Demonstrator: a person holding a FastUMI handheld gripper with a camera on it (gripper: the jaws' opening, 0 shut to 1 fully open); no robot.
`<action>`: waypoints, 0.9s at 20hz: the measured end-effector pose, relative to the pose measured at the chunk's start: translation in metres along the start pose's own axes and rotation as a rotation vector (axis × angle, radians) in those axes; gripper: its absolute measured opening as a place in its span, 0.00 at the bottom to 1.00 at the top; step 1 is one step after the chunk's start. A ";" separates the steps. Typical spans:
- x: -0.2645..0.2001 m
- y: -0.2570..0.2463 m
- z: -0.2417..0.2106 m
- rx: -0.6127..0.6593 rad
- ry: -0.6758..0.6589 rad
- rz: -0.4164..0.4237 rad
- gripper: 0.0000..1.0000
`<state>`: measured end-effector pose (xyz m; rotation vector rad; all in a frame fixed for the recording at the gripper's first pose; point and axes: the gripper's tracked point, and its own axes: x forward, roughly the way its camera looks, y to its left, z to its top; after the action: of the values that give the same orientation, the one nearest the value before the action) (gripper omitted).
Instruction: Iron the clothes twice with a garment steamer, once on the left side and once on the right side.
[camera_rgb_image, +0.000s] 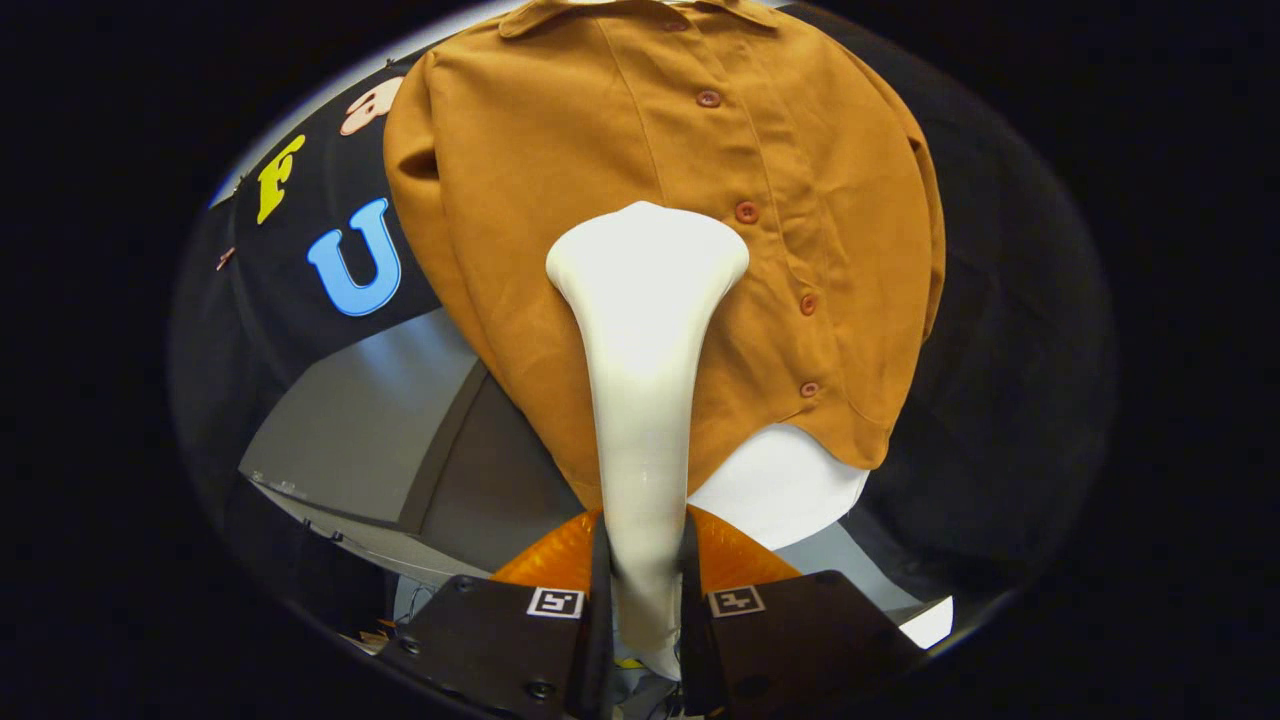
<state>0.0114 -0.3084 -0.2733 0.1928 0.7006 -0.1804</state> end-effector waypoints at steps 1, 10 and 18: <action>-0.007 -0.003 0.010 0.001 -0.029 -0.008 0.30; -0.078 -0.056 0.115 -0.045 -0.303 -0.121 0.30; -0.074 -0.101 0.159 -0.035 -0.359 -0.131 0.30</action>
<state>0.0313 -0.4366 -0.1171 0.0771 0.3582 -0.3192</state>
